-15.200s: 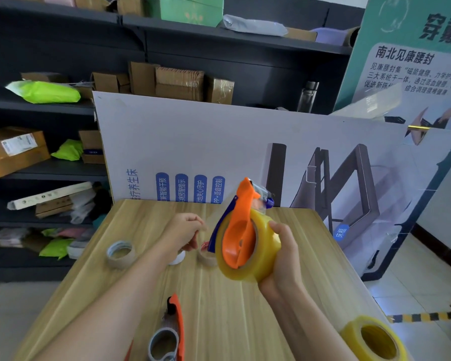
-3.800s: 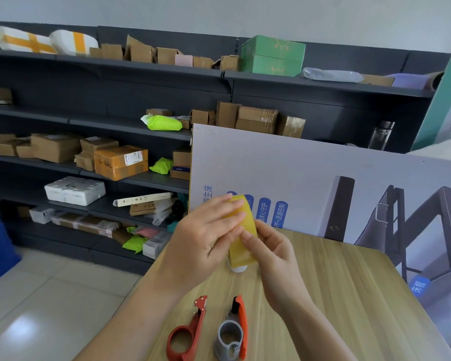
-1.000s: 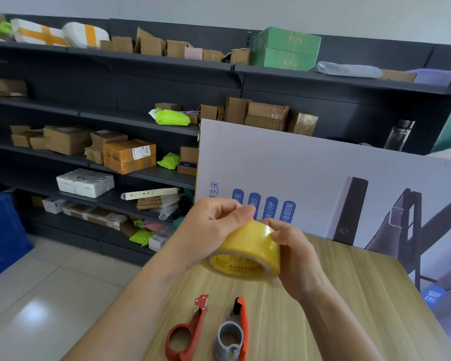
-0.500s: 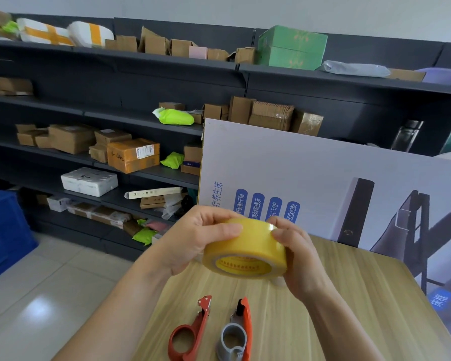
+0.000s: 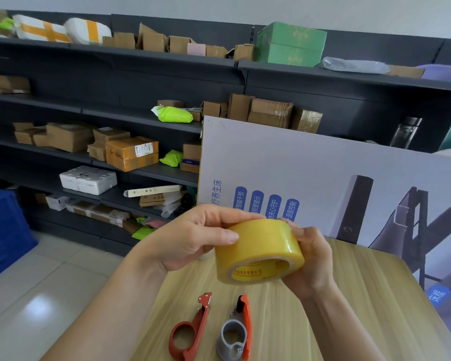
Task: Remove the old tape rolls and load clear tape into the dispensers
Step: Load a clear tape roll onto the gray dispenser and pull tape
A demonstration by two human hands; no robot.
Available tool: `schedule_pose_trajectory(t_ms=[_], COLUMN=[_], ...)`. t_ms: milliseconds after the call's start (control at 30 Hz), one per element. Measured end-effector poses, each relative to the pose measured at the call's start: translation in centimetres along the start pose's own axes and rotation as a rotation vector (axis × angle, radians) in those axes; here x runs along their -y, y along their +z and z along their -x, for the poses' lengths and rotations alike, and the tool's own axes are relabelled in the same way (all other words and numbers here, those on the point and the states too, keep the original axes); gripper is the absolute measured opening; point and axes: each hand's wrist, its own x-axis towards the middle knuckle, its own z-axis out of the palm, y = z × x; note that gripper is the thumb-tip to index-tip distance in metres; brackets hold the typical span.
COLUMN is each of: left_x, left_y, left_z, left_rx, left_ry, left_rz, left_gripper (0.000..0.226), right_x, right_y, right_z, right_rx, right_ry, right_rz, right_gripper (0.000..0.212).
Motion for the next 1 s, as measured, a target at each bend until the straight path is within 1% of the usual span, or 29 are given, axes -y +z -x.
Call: schedule_pose_trajectory(t_ms=[133,233,333,433,500,600,667,733,767,800,833,900,1000], left_x=[0.2,0.2,0.1,0.0,-0.1,0.0,0.1,0.2,0.2,0.2,0.2,0.3,0.8], left_y=[-0.1,-0.1,0.2,0.9,1.6,2.3,2.6,2.8,2.8,2.8,2.6,2.1,1.3], left_z=[0.3,0.4,0.3,0.0,-0.2,-0.5,-0.6,-0.8,-0.8,-0.7,-0.7,-0.4,0.0], left_rx=[0.054,0.096,0.044,-0.098,-0.185,-0.266,-0.289,-0.283,-0.271,-0.252,-0.224,-0.139,-0.03], left_ry=[0.018,0.037,0.011,-0.057,-0.1,-0.134,-0.143,-0.147,-0.147,-0.148,-0.15,-0.147,-0.111], left_rz=[0.102,0.169,0.21,0.255,0.257,0.277,0.27,0.251,0.247,0.246,0.248,0.261,0.356], left_gripper=[0.051,0.051,0.048,0.036,0.028,0.028,0.03,0.029,0.03,0.03,0.03,0.032,0.043], right_x=[-0.4,-0.7,-1.0,-1.2,-0.9,-0.2,0.4,0.8,0.9,1.0,1.0,0.9,0.7], right_y=[0.5,0.8,0.9,0.8,0.8,1.0,1.2,1.2,1.2,1.1,0.9,0.4,-0.1], right_z=[0.4,0.5,0.5,0.4,0.4,0.5,0.6,0.6,0.5,0.4,0.4,0.2,0.3], right_rx=[-0.029,-0.041,-0.022,-0.033,-0.021,-0.008,-0.004,0.007,0.011,0.019,0.031,0.045,0.047], right_ry=[0.012,0.013,0.042,0.057,0.053,0.067,0.087,0.101,0.113,0.125,0.133,0.146,0.142], right_rz=[-0.139,-0.236,-0.242,-0.166,-0.043,0.132,0.233,0.264,0.242,0.201,0.148,0.034,-0.152], right_gripper=[0.059,0.059,0.062,0.063,0.056,0.051,0.049,0.035,0.027,0.025,0.028,0.041,0.051])
